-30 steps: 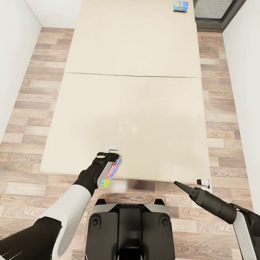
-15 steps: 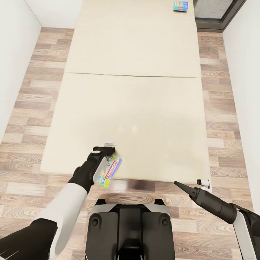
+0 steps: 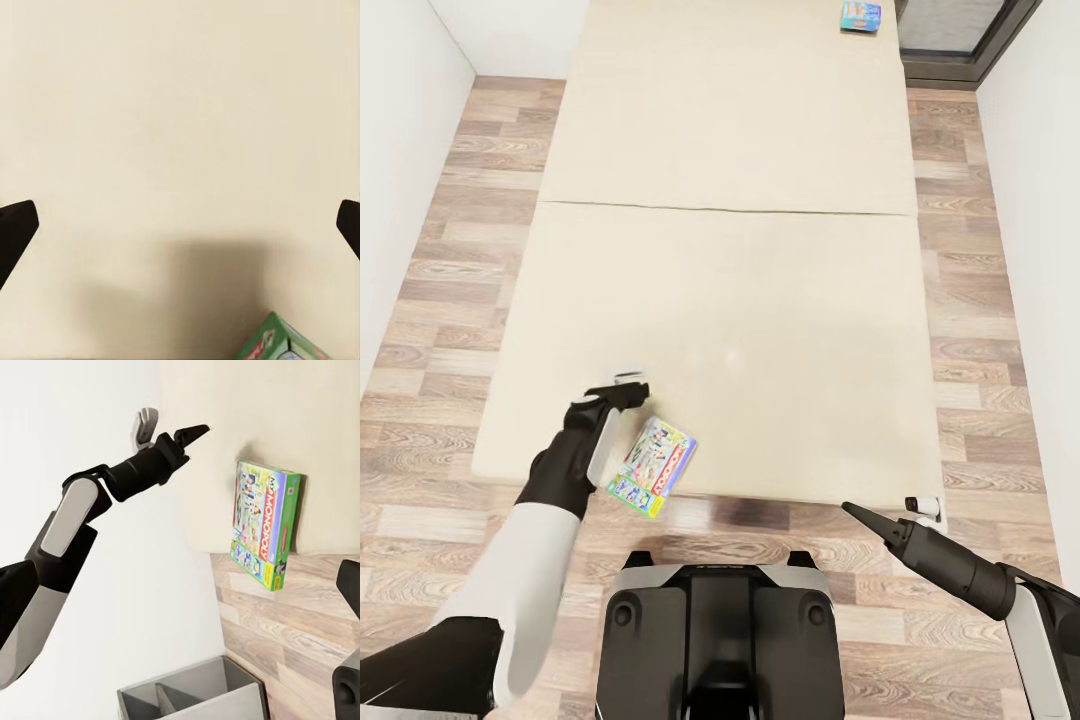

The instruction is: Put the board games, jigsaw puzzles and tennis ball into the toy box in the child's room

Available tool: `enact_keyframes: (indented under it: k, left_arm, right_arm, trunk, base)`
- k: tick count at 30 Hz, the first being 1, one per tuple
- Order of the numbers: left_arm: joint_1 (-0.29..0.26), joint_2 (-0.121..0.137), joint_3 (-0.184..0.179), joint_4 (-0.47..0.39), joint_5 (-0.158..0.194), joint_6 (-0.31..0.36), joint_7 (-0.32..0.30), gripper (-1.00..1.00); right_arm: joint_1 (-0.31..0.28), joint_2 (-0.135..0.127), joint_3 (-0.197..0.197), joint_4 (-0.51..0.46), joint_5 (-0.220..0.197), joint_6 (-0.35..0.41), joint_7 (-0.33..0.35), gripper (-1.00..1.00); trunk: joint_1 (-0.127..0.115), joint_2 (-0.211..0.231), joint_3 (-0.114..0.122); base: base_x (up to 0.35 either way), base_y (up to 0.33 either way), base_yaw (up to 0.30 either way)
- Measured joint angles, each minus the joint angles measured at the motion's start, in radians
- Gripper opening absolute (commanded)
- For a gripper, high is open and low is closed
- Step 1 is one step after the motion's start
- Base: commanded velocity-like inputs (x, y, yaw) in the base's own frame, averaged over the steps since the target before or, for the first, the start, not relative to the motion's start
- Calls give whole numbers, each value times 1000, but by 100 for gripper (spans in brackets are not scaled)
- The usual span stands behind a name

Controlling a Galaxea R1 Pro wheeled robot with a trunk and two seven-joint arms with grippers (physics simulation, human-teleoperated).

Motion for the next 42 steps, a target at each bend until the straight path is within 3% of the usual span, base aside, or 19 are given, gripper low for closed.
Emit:
enact_keyframes:
  k: [6, 7, 9, 10, 13, 14, 16, 17, 20, 21, 22, 23, 25, 27, 28, 30, 32, 34, 42]
  left_arm:
    - [10, 12, 103, -124, 4, 129, -52, 100]
    - [17, 21, 141, -161, 7, 172, -98, 100]
    - [29, 34, 181, -196, 14, 216, -163, 100]
    - [40, 50, 218, -225, 19, 257, -235, 100]
    - [55, 86, 277, -255, 22, 317, -378, 100]
    - [64, 116, 314, -266, 18, 354, -477, 100]
    - [80, 154, 350, -273, 20, 389, -579, 100]
    - [101, 194, 380, -277, 18, 415, -678, 100]
    - [150, 265, 424, -280, 23, 441, -834, 100]
    - [190, 309, 447, -279, 20, 449, -936, 100]
    - [214, 333, 463, -278, 24, 454, -992, 100]
    - [263, 374, 485, -274, 22, 454, -1097, 100]
    - [349, 434, 522, -257, 21, 452, -1251, 100]
    - [409, 471, 547, -242, 25, 444, -1345, 100]
    - [457, 501, 568, -230, 25, 428, -1427, 100]
    - [512, 529, 595, -217, 28, 398, -1535, 100]
    - [543, 543, 611, -207, 28, 378, -1621, 100]
    - [555, 548, 616, -202, 27, 372, -1663, 100]
    - [572, 556, 621, -195, 27, 365, -1731, 100]
  right_arm:
    - [0, 0, -1, 0, -1, 0, 0, 100]
    - [0, 0, -1, 0, -1, 0, 0, 100]
    - [0, 0, -1, 0, -1, 0, 0, 100]
    - [0, 0, -1, 0, -1, 0, 0, 100]
    - [0, 0, -1, 0, -1, 0, 0, 100]
    - [0, 0, -1, 0, -1, -1, 1, 100]
    - [0, 0, -1, 0, -1, -1, 1, 100]
    - [0, 0, -1, 0, -1, -1, 1, 100]
    - [0, 0, -1, 0, 0, -1, 1, 100]
    - [0, 0, -1, 0, 0, -3, 2, 100]
    - [0, 0, -1, 0, -1, -6, 2, 100]
    - [0, 0, -1, 0, -1, -17, 2, 100]
    - [0, -2, -1, 0, -3, -41, 1, 100]
    - [0, -2, 0, 0, -4, -56, -1, 100]
    - [0, -1, 0, 0, -5, -66, -2, 100]
    - [0, -1, 3, 0, -3, -76, -4, 100]
    - [0, 0, 7, 0, -1, -82, -5, 100]
    - [0, 1, 9, 0, 0, -84, -6, 100]
    - [0, 1, 10, 0, 2, -89, -3, 100]
  trunk:
    - [0, 0, 0]
    - [0, 0, 0]
    - [0, 0, 0]
    - [0, 0, 0]
    - [0, 0, 0]
    - [0, 0, 0]
    - [0, 0, 0]
    - [0, 0, 0]
    - [0, 0, 0]
    - [0, 0, 0]
    - [0, 0, 0]
    - [0, 0, 0]
    - [0, 0, 0]
    - [0, 0, 0]
    - [0, 0, 0]
    - [0, 0, 0]
    - [0, 0, 0]
    - [0, 0, 0]
    - [0, 0, 0]
  base:
    - [0, 0, 0]
    - [0, 0, 0]
    - [0, 0, 0]
    - [0, 0, 0]
    - [0, 0, 0]
    - [0, 0, 0]
    - [0, 0, 0]
    - [0, 0, 0]
    - [0, 0, 0]
    - [0, 0, 0]
    - [0, 0, 0]
    - [0, 0, 0]
    - [0, 0, 0]
    - [0, 0, 0]
    - [0, 0, 0]
    - [0, 0, 0]
    - [0, 0, 0]
    - [0, 0, 0]
    - [0, 0, 0]
